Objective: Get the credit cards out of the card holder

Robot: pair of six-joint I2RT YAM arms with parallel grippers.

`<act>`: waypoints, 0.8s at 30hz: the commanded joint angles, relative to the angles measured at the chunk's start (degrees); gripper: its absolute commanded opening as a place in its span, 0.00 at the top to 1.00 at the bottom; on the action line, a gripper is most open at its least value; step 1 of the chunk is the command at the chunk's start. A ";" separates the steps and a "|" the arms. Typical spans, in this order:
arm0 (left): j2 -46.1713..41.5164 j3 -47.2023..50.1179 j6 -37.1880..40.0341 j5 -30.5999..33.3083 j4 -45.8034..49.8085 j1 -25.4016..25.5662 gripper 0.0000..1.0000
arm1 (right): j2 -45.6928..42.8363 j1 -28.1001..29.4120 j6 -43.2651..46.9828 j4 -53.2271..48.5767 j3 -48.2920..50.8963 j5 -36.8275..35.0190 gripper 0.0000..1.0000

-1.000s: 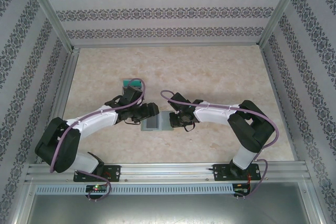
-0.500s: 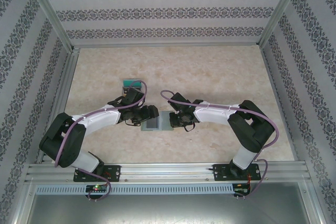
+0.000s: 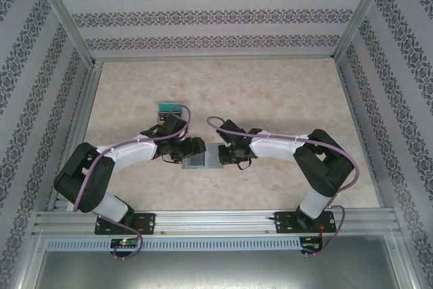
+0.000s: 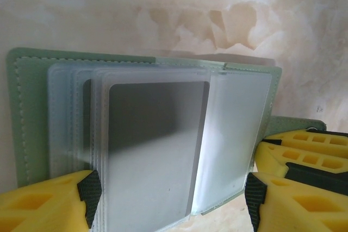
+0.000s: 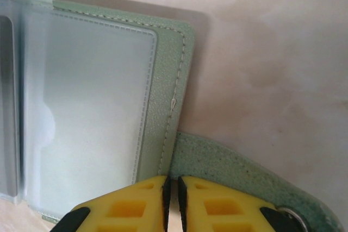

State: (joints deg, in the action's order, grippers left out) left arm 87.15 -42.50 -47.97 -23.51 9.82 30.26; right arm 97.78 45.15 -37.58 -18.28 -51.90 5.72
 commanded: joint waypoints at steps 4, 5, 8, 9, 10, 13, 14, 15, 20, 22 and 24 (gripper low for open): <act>2.09 1.63 -0.65 -4.63 -4.27 -0.42 0.24 | 2.90 0.47 -0.91 1.81 0.49 0.17 0.81; 2.35 1.84 -0.89 -5.37 -5.12 -0.46 0.24 | 2.86 0.47 -0.91 1.74 0.48 0.17 0.81; 2.59 2.22 -1.59 -7.47 -7.49 -0.41 0.23 | 2.86 0.46 -0.76 1.74 0.47 0.09 0.81; 2.52 2.25 -1.81 -8.11 -8.11 -0.46 0.23 | 2.84 0.46 -0.80 1.68 0.48 0.09 0.81; 2.43 2.26 -1.87 -8.49 -8.51 -0.47 0.23 | 2.80 0.49 -0.89 1.66 0.48 0.09 0.81; 1.34 2.56 -2.22 -9.77 -9.97 -0.46 0.23 | 2.93 0.47 -0.91 1.75 0.48 0.16 0.81; 0.75 2.51 -2.16 -10.06 -10.35 -0.43 0.23 | 2.93 0.47 -0.87 1.72 0.40 0.15 0.81; 0.25 2.50 -2.20 -10.15 -10.48 -0.42 0.23 | 2.95 0.46 -0.91 1.73 0.40 0.08 0.81; -0.82 1.58 -2.05 -11.06 -10.76 -0.39 0.23 | 3.10 0.46 -0.89 1.69 0.24 0.17 0.81; -0.74 0.95 -2.13 -11.84 -11.32 -0.21 0.23 | 3.13 0.47 -0.90 1.75 0.22 0.14 0.81; -0.55 0.06 -2.02 -12.38 -11.63 0.36 0.22 | 3.12 0.46 -0.87 1.71 0.31 0.13 0.81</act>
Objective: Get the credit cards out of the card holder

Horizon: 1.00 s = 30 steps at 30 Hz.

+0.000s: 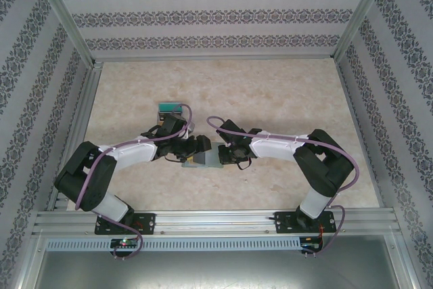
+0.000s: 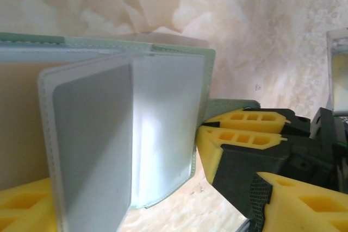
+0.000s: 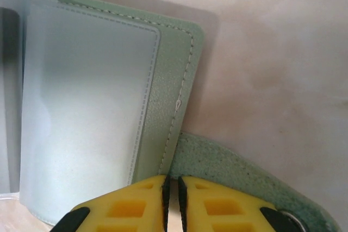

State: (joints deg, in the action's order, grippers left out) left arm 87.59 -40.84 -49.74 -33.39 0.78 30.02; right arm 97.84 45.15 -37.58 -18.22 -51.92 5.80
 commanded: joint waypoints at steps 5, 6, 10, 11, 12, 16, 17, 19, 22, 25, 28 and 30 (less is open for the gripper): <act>0.68 -4.06 -0.10 -3.86 -3.53 2.29 0.22 | 2.39 0.40 -1.41 1.71 0.98 -0.67 0.81; 1.17 -4.71 -0.01 -3.88 -3.27 2.67 0.22 | 1.98 0.32 -1.48 1.89 1.33 -0.96 0.81; 2.65 -6.98 0.57 -4.39 -2.60 3.72 0.22 | -0.43 -0.30 -2.05 1.98 2.71 -2.42 0.80; 2.88 -7.35 0.77 -4.40 -2.30 3.90 0.22 | -1.16 -0.47 -2.08 2.13 3.15 -2.82 0.79; 3.02 -7.55 0.87 -4.40 -2.19 3.99 0.22 | -1.92 -0.70 -2.14 2.18 3.52 -2.98 0.79; 2.28 -7.35 1.08 -2.91 -0.96 3.99 0.21 | -3.77 -1.76 -2.15 2.14 4.24 -2.84 0.78; 1.84 -7.15 1.13 -1.82 -0.19 3.84 0.21 | -3.96 -1.89 -2.19 2.00 4.15 -2.82 0.78; 0.74 -6.18 1.04 0.02 0.84 2.94 0.21 | -4.56 -1.90 -2.14 2.20 3.96 -2.48 0.79; 0.30 -5.12 1.15 1.73 3.53 1.46 0.25 | -5.20 -1.90 -2.14 3.07 3.43 -1.30 0.83; 1.24 -4.99 1.08 1.92 4.64 0.94 0.33 | -4.82 -1.81 -2.06 3.20 2.07 -0.07 0.85; 2.12 -4.69 -0.04 2.02 3.39 0.93 0.44 | -3.60 -1.55 -1.80 3.11 0.84 0.58 0.86; 2.62 -4.55 -0.51 2.76 3.23 0.96 0.45 | -2.32 -1.38 -1.79 2.88 0.20 0.88 0.87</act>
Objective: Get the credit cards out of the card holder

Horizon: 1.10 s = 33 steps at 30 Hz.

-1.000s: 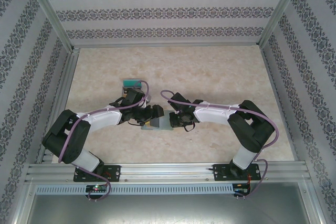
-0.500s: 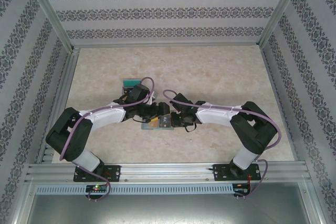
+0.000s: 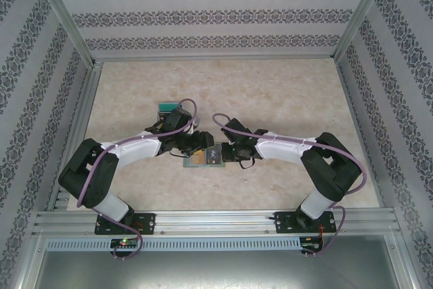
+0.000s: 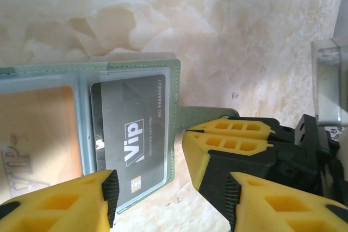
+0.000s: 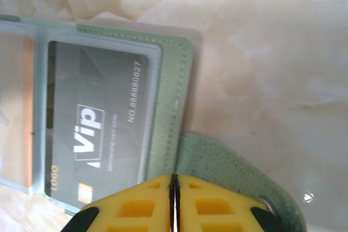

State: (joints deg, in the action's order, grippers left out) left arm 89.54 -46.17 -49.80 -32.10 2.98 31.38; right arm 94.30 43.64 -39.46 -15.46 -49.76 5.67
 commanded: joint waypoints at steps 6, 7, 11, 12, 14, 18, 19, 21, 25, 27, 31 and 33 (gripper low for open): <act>1.91 1.18 -0.47 2.69 2.66 -1.03 0.55 | 3.66 0.41 0.19 0.43 -2.51 1.62 0.92; 1.88 1.30 -0.40 3.04 2.98 -1.08 0.55 | 3.91 0.41 0.33 0.35 -2.75 1.62 0.92; 1.27 1.88 -0.11 4.18 4.49 -2.03 0.60 | 4.01 0.70 0.62 -0.05 -3.67 1.56 0.93; 0.78 2.07 0.27 4.68 5.27 -2.42 0.61 | 3.73 0.76 0.62 -0.22 -3.76 1.44 0.93; -0.28 2.48 0.98 5.21 6.36 -3.18 0.62 | 2.95 0.92 0.62 -0.43 -3.70 1.04 0.93; -2.22 3.57 1.87 5.64 7.98 -4.67 0.64 | 1.46 1.10 0.80 -1.11 -3.81 0.54 0.92; -2.54 3.87 1.99 5.77 8.09 -4.93 0.64 | 1.41 1.14 0.84 -1.10 -3.98 0.72 0.92; -2.67 4.49 2.16 5.98 8.38 -5.43 0.65 | 1.73 1.25 0.91 -1.20 -4.46 1.09 0.92; -2.09 5.34 2.29 6.12 8.46 -5.53 0.65 | 2.73 1.45 0.79 -1.17 -5.17 1.36 0.92; -1.78 5.71 2.25 6.11 8.44 -5.50 0.66 | 2.73 1.62 0.79 -1.06 -5.26 1.10 0.92; -1.34 6.01 2.25 5.89 8.28 -5.53 0.65 | 3.57 1.63 0.97 -1.08 -5.59 1.50 0.92; -1.13 6.05 2.23 5.74 8.18 -5.49 0.65 | 4.53 1.63 0.98 -1.02 -5.79 2.03 0.92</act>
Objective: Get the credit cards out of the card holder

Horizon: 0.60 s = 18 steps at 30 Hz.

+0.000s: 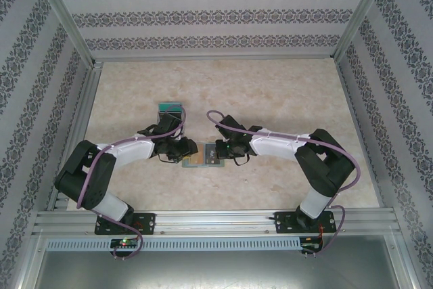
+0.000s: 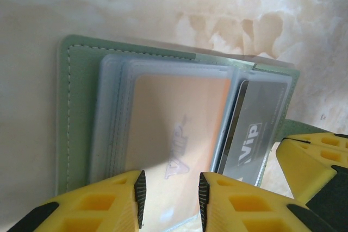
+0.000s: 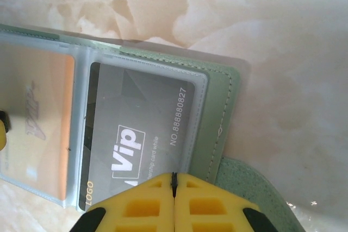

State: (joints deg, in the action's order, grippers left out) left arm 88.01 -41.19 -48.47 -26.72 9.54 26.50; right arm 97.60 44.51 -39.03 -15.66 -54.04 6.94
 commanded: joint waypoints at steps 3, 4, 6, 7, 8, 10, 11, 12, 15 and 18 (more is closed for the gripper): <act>0.33 0.98 0.92 0.28 1.54 -0.66 0.65 | 2.21 0.84 0.28 -0.26 -1.29 1.15 0.92; 0.33 1.02 0.91 0.29 1.48 -0.66 0.65 | 2.57 0.84 0.35 -0.08 -1.24 1.21 0.92; 0.50 1.01 0.92 0.19 1.45 -0.64 0.65 | 3.40 0.84 0.36 0.00 -1.40 1.56 0.92; 0.64 0.94 1.00 0.15 1.45 -0.65 0.65 | 3.75 0.84 0.40 0.09 -1.47 1.91 0.92; 0.84 0.94 1.01 0.05 1.40 -0.61 0.65 | 3.99 0.91 0.32 0.17 -1.56 2.15 0.92; 1.08 1.11 0.90 -0.28 1.13 -0.63 0.65 | 4.26 1.09 0.28 0.28 -1.68 2.29 0.92; 1.21 1.13 0.92 -0.42 1.01 -0.67 0.65 | 4.26 1.14 0.32 0.33 -1.75 2.29 0.92; 1.25 1.20 0.83 -0.48 0.90 -0.65 0.65 | 4.35 1.28 0.33 0.26 -1.85 2.29 0.92; 1.21 1.48 0.62 -0.70 0.51 -0.63 0.65 | 4.44 1.46 0.35 0.10 -2.28 2.20 0.92; 1.18 1.51 0.66 -0.67 0.61 -0.66 0.65 | 4.67 1.63 0.38 0.10 -2.60 2.29 0.92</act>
State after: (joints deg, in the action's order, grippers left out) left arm 88.18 -41.08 -48.38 -26.96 9.34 26.50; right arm 100.71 45.54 -39.03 -14.79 -55.64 8.47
